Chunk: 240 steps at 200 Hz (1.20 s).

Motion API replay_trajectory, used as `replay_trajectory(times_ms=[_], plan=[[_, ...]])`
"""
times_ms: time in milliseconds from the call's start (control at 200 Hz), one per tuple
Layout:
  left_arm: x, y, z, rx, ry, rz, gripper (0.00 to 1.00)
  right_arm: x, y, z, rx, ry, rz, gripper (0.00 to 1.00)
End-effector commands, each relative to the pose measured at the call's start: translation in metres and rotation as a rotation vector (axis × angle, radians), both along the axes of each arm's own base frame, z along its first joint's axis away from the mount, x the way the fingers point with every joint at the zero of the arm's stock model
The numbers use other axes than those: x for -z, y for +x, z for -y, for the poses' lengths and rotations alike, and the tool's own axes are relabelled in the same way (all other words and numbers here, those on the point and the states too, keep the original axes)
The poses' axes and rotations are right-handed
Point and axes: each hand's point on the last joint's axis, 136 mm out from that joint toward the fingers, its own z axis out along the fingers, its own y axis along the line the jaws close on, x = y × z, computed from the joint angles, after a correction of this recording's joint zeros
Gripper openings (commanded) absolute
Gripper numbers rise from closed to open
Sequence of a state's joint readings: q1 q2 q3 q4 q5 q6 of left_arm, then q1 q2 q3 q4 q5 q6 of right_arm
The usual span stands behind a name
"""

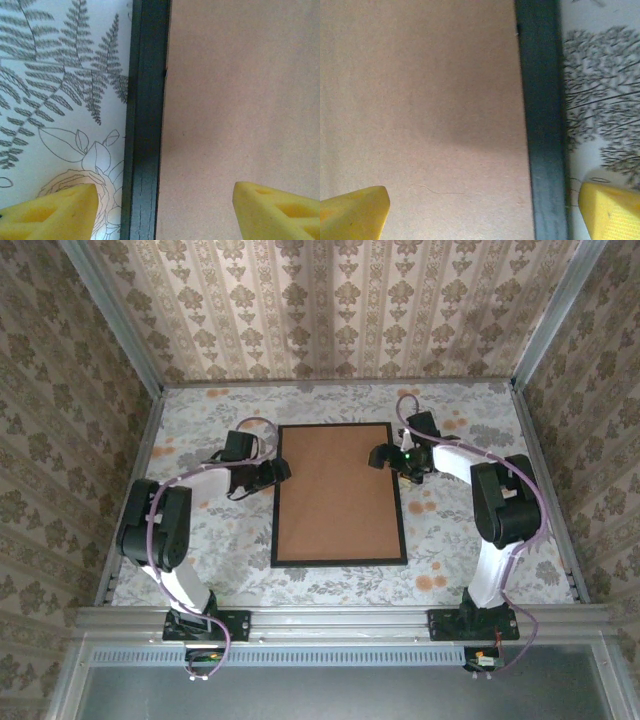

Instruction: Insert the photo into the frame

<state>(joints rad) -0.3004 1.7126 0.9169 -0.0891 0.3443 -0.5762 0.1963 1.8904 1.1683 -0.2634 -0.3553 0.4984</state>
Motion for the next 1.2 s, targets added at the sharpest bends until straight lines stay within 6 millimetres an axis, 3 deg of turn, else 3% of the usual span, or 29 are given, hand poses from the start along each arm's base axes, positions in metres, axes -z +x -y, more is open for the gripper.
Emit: replay_trajectory(times_ms=[0,350,495,640,740,855,955,1080,1195], plan=[[0.005,-0.009,0.011,0.020,-0.057,-0.027,0.73,-0.004,0.009,-0.016,-0.018,0.065,0.008,0.98],[-0.005,-0.058,0.038,0.064,-0.183,-0.058,0.71,-0.015,0.034,-0.034,-0.048,0.100,0.038,0.96],[-0.012,-0.087,0.050,0.104,-0.195,-0.056,0.71,-0.024,0.058,-0.047,-0.054,0.116,0.071,0.96],[-0.018,-0.124,0.075,0.231,-0.212,-0.046,0.71,-0.032,0.089,-0.064,-0.061,0.136,0.115,0.96],[-0.028,-0.135,0.075,0.297,-0.194,-0.026,0.72,-0.036,0.105,-0.069,-0.071,0.121,0.128,0.95],[-0.047,-0.124,0.050,0.313,-0.062,0.071,0.72,-0.049,0.111,-0.049,-0.064,-0.004,0.150,0.95],[-0.069,-0.092,0.020,0.247,0.007,0.188,0.73,-0.067,0.101,-0.018,-0.029,-0.122,0.173,0.96],[-0.087,-0.033,-0.014,0.127,0.021,0.289,0.78,-0.088,0.067,0.010,0.034,-0.156,0.208,0.97],[-0.079,0.011,-0.018,0.154,0.052,0.289,0.78,-0.096,0.026,0.028,0.068,-0.193,0.212,1.00]])
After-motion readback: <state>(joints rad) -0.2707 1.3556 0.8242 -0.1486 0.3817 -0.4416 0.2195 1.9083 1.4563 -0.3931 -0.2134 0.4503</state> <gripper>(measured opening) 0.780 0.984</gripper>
